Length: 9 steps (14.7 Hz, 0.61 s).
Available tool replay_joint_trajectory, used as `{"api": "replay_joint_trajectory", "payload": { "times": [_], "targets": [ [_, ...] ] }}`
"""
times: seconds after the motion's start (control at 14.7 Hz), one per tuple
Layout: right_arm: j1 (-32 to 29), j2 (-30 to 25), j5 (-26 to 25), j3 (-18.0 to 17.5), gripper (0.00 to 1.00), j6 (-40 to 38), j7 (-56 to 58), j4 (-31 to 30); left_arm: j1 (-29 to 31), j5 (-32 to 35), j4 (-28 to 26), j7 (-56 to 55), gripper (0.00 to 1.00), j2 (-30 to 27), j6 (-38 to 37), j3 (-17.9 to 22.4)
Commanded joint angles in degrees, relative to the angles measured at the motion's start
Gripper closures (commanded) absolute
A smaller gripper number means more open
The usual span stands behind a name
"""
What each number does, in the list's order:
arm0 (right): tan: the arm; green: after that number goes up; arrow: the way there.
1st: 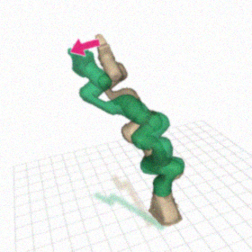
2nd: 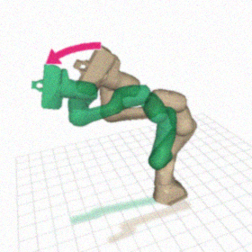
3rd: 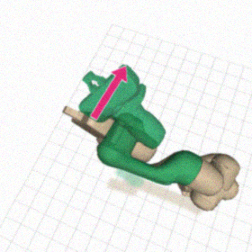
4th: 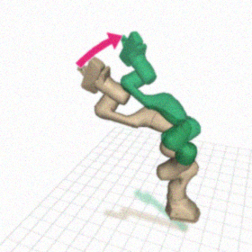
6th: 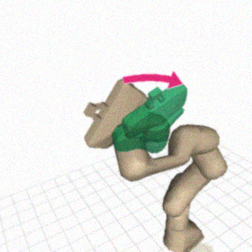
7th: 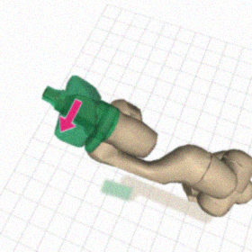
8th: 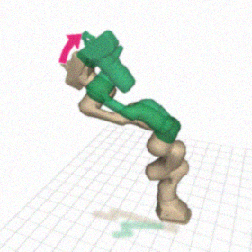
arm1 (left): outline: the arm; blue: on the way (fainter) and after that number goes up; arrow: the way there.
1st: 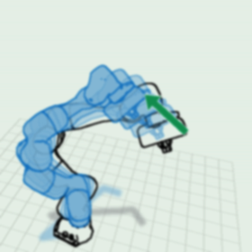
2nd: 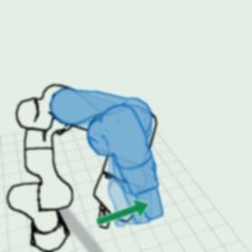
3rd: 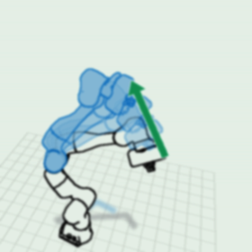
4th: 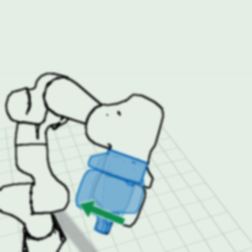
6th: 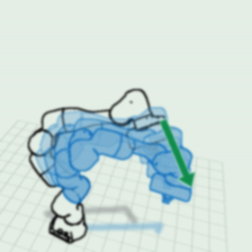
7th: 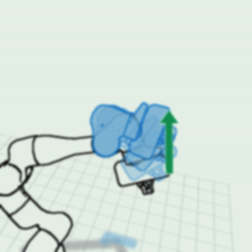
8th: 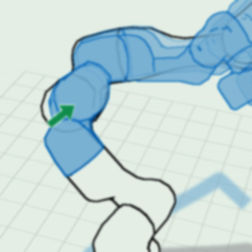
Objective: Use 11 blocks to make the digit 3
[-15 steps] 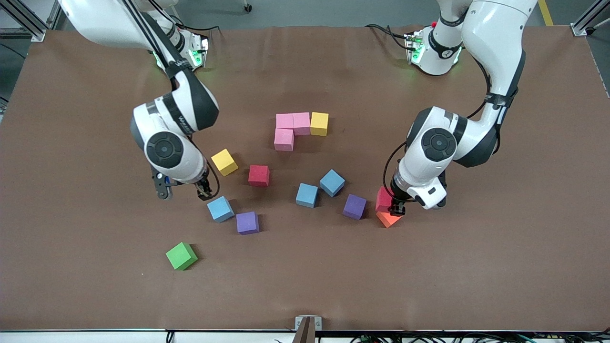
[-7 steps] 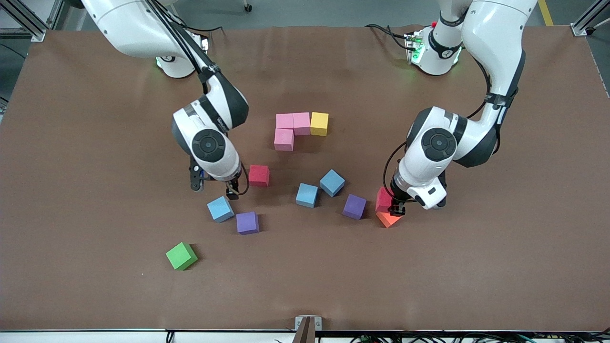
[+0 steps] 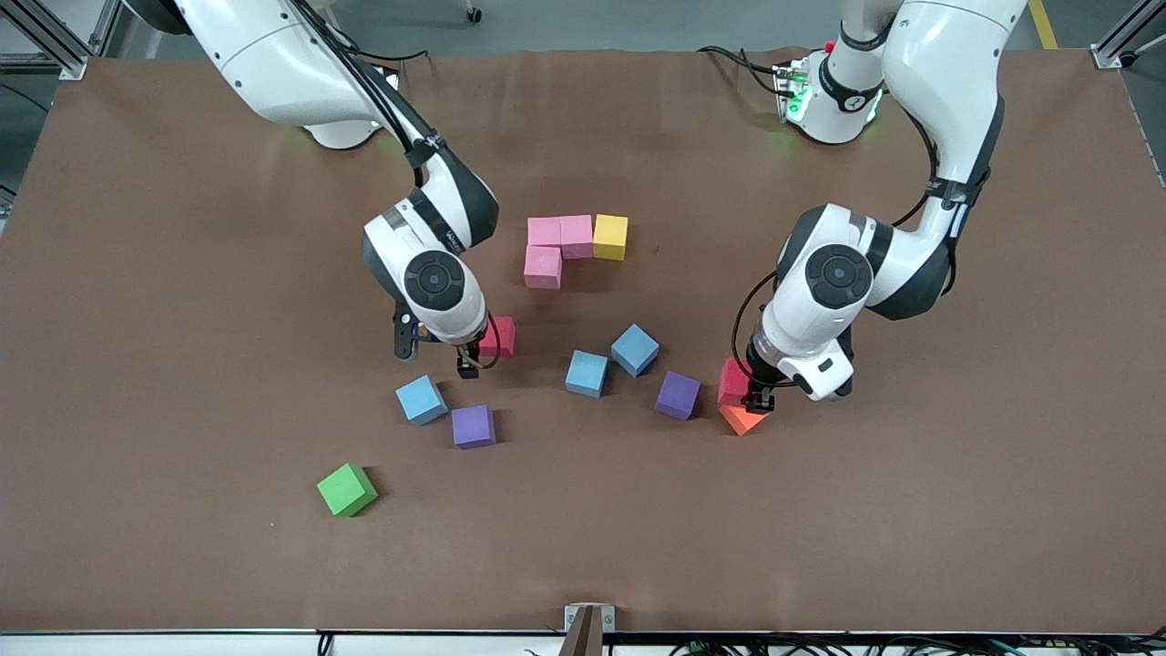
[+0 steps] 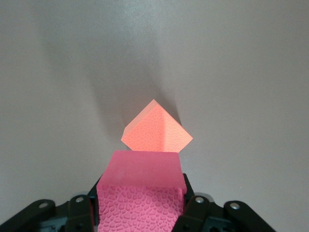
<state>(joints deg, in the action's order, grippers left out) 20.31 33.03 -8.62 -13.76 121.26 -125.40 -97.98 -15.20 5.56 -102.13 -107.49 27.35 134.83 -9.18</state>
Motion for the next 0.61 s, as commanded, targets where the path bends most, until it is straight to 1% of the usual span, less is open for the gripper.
{"api": "replay_joint_trajectory", "payload": {
  "times": [0.0, 0.34, 0.55],
  "targets": [
    [0.7, 0.71, -0.08, 0.14, 0.0, 1.16, -1.86, -0.02, -0.18, 1.12, 0.8, -1.05, 0.66, 0.51, 0.26, -0.05],
    [1.05, 1.33, -0.08, 0.22, 0.0, 4.76, -2.92, -2.38, -0.18, 1.12, 0.88, -1.05, 0.66, 0.77, 0.34, -0.05],
    [1.14, 1.68, -0.08, 0.22, 0.0, 4.86, -2.92, -2.65, -0.18, 1.12, 0.88, -1.05, 0.66, 0.77, 0.43, -0.05]
  ]
}}
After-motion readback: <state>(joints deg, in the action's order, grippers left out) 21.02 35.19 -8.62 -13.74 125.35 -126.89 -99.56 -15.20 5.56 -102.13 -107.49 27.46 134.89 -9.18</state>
